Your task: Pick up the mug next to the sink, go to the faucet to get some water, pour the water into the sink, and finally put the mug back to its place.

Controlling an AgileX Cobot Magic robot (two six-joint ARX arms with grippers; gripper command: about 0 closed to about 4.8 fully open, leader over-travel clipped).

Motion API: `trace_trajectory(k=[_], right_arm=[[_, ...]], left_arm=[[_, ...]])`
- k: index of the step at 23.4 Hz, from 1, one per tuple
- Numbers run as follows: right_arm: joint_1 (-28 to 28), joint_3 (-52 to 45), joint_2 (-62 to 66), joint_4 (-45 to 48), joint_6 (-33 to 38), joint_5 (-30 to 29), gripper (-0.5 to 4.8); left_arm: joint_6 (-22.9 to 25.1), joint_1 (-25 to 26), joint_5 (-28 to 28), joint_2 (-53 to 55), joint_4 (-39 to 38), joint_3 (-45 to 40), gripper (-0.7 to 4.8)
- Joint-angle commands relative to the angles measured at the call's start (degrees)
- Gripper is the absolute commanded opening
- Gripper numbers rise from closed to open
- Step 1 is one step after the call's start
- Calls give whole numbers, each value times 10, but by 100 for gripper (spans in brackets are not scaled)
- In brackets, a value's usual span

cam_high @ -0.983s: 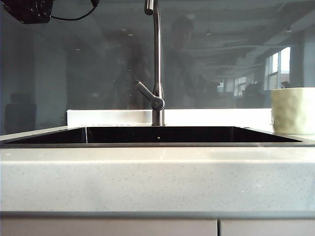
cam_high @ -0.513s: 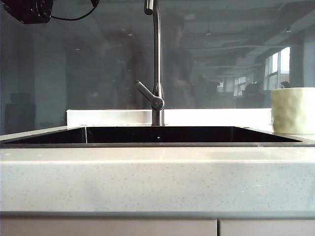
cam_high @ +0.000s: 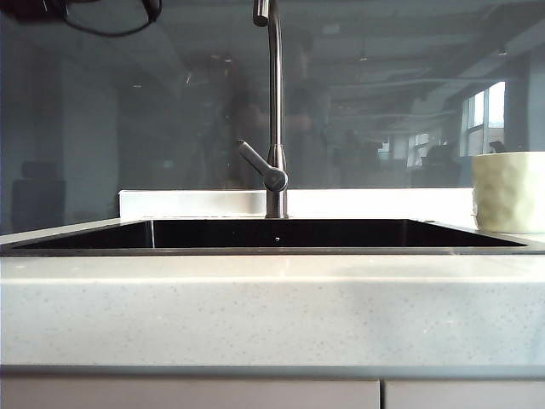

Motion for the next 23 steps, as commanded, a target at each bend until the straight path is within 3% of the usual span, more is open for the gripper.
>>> trace_trajectory(k=[1, 2, 4, 6, 8, 11, 15, 17, 19, 23], right_arm=[[0, -2, -1, 10, 0, 0, -1], [0, -2, -1, 10, 0, 0, -1], [0, -2, -1, 10, 0, 0, -1], [0, -2, -1, 10, 0, 0, -1], [0, -2, -1, 10, 0, 0, -1], [0, -2, -1, 10, 0, 0, -1], [1, -2, -1, 10, 0, 0, -1], [0, -2, -1, 9, 0, 0, -1], [1, -2, -1, 10, 0, 0, -1], [0, -2, -1, 10, 0, 0, -1]], left_arm=[[542, -5, -171, -164, -524, -83, -5], [650, -6, -293, -211, -677, -95, -5], [751, -24, -494, -298, -804, -131, -5], [800, -27, -509, -393, -787, -209, -5], [799, -17, -518, -479, -754, -290, -5], [761, 19, -521, -669, -647, -503, -5], [732, 47, -595, -840, -560, -734, -5], [709, 64, -602, -917, -522, -837, -5], [686, 76, -627, -993, -483, -929, -5], [672, 87, -643, -1094, -448, -1035, -5]])
